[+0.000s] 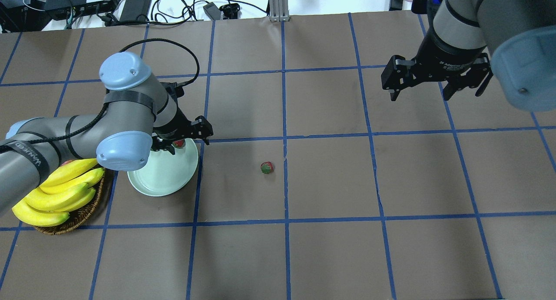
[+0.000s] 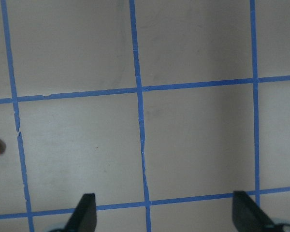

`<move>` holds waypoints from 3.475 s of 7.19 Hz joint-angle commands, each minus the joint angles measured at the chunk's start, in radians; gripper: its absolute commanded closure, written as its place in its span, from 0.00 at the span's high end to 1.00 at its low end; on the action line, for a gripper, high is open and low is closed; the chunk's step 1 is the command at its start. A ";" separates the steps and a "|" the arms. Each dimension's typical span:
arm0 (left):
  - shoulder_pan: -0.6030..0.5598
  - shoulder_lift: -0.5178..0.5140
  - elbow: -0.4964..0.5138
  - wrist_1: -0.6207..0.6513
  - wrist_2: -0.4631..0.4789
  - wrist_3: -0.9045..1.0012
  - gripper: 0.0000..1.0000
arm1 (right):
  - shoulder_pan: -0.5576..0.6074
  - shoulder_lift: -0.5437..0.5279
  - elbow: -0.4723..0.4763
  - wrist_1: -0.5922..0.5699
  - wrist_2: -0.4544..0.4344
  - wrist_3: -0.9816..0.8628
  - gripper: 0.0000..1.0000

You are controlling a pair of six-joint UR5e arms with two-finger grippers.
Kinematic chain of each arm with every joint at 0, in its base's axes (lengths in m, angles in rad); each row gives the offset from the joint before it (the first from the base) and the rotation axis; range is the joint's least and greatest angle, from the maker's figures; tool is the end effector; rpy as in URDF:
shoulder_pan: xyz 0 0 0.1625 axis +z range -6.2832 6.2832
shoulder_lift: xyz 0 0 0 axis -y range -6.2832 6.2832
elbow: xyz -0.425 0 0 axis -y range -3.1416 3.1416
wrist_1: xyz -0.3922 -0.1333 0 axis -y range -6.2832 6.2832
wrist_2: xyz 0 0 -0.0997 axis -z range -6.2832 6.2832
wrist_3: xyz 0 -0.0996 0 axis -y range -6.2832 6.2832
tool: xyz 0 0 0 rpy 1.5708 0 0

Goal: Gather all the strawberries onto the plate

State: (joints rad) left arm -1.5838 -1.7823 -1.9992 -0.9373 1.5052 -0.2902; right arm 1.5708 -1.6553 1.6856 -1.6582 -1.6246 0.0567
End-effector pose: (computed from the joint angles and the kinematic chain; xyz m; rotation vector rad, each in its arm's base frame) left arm -0.1464 -0.5010 0.2438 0.4255 -3.0481 -0.0250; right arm 0.1279 -0.4614 0.4805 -0.0899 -3.0868 0.0905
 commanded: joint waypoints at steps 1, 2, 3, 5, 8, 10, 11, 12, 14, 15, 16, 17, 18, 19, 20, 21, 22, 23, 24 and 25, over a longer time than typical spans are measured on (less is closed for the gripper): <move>-0.158 -0.049 0.031 0.062 -0.073 -0.228 1.00 | 0.002 0.000 0.000 0.001 0.006 -0.012 1.00; -0.210 -0.102 0.031 0.178 -0.074 -0.233 1.00 | 0.005 0.002 0.003 -0.002 0.009 -0.002 1.00; -0.257 -0.141 0.033 0.207 -0.071 -0.236 1.00 | 0.005 0.008 0.003 -0.006 0.015 0.000 1.00; -0.301 -0.183 0.004 0.212 -0.039 -0.228 0.97 | 0.005 0.009 0.003 -0.009 0.023 0.002 1.00; -0.301 -0.190 0.005 0.210 -0.028 -0.236 0.04 | 0.005 0.014 0.005 -0.014 0.022 0.006 1.00; -0.298 -0.163 0.025 0.204 -0.008 -0.199 0.00 | 0.005 0.015 0.005 -0.002 0.022 0.008 1.00; -0.253 -0.140 0.023 0.183 0.063 -0.125 0.00 | 0.005 0.017 0.005 -0.002 0.022 0.008 1.00; -0.163 -0.090 0.025 0.110 0.078 -0.050 0.00 | 0.005 0.017 0.005 0.003 0.019 0.008 1.00; 0.066 -0.002 0.027 -0.065 0.082 0.175 0.00 | 0.003 0.006 0.003 0.049 0.018 0.008 1.00; 0.150 0.017 0.010 -0.080 0.084 0.324 0.00 | 0.005 0.008 0.003 0.049 0.020 0.006 1.00; 0.197 0.015 -0.025 -0.081 0.079 0.344 0.00 | 0.003 0.008 -0.010 0.049 0.019 0.006 1.00; 0.206 0.000 -0.042 -0.069 0.078 0.351 0.00 | 0.003 0.006 -0.012 0.048 0.020 0.006 1.00; 0.205 0.003 -0.047 -0.069 0.073 0.336 0.99 | 0.003 0.005 -0.014 0.048 0.022 0.006 1.00; 0.205 0.015 -0.036 -0.070 0.078 0.323 1.00 | 0.003 0.005 -0.012 0.048 0.025 0.005 1.00; 0.196 0.029 -0.020 -0.064 0.082 0.322 1.00 | 0.003 0.006 -0.012 0.048 0.025 0.005 1.00; 0.188 0.049 0.044 -0.108 0.078 0.324 1.00 | 0.005 0.015 -0.012 0.035 0.026 0.005 1.00; 0.180 0.081 0.160 -0.285 0.075 0.322 1.00 | 0.005 0.016 -0.012 0.037 0.025 0.005 1.00; 0.168 0.118 0.297 -0.493 0.078 0.321 1.00 | 0.003 0.014 -0.012 0.038 0.022 0.005 1.00; 0.165 0.156 0.415 -0.682 0.082 0.321 1.00 | 0.005 0.014 -0.012 0.037 0.023 0.005 1.00; 0.153 0.190 0.484 -0.760 0.070 0.313 1.00 | 0.003 0.014 -0.012 0.037 0.023 0.005 1.00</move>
State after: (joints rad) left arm -1.4192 -1.6357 -1.6241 -1.5496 1.5830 0.0290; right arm 1.5747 -1.6414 1.6735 -1.6210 -1.6017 0.0614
